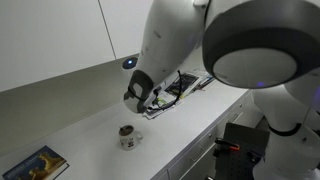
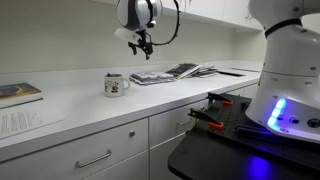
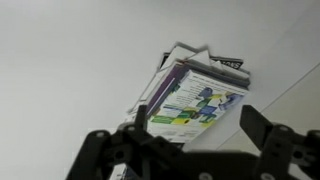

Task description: Place the pen inside the mug

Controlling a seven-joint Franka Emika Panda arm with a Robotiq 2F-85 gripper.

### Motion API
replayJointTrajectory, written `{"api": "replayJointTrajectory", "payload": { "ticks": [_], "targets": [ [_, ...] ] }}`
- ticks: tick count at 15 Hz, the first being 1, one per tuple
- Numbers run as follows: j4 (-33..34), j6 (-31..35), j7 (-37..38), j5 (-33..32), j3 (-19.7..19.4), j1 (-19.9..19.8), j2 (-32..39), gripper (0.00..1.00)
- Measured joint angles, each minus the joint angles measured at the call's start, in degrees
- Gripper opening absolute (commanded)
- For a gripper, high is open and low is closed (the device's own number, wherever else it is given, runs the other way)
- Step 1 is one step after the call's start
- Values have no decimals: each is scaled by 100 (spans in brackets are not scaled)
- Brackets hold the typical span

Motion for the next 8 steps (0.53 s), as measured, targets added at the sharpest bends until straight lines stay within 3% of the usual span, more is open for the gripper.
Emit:
{"api": "replayJointTrajectory", "payload": {
  "ticks": [3, 8],
  "targets": [
    [101, -839, -190, -434, -142, -116, -631, 100],
    [285, -2355, -240, -1154, -62, -370, -1625, 100]
  ]
}}
